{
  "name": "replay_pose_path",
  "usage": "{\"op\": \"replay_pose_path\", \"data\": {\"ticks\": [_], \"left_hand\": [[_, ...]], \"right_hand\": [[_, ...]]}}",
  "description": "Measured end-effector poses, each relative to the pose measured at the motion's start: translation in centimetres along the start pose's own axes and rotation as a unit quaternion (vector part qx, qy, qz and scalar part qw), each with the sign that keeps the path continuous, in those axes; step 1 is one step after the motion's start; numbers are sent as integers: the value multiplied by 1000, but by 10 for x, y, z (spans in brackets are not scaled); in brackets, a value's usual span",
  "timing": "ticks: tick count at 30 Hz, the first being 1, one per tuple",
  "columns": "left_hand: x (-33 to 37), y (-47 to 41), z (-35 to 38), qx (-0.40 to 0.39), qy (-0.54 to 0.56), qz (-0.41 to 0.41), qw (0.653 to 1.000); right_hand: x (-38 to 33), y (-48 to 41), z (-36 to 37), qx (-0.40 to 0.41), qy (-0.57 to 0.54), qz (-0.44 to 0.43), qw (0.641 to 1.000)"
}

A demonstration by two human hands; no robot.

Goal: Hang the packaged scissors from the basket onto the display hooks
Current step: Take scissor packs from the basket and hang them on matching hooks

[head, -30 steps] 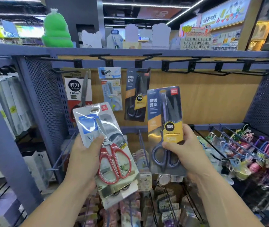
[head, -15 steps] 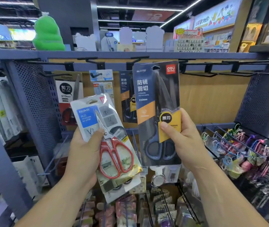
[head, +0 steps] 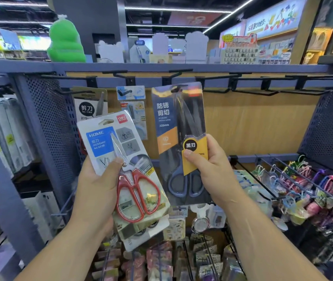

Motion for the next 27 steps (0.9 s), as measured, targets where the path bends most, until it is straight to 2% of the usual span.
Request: {"op": "replay_pose_path", "data": {"ticks": [6,13,23,25,27], "left_hand": [[3,-1,-5,8,-2,-9,1000],[5,-3,-7,15,-6,-8,1000],[5,-4,-13,10,-13,-13,1000],[5,-5,-14,4,-9,-19,1000],[5,-5,-15,-3,-3,-26,1000]], "right_hand": [[6,-9,6,24,1,33,999],[23,-47,9,24,84,109,990],[42,-102,15,39,127,184,974],[45,-102,15,54,126,193,972],[39,-90,17,105,170,167,966]]}}
Point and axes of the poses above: each hand's wrist, its own y-axis away from the middle knuckle, its own z-axis out of the palm, x = y × z, the point moved 1 cm from there along -y, towards the middle knuckle, and after that the axes turned 4 degrees about -x, right-handed, at the moved point
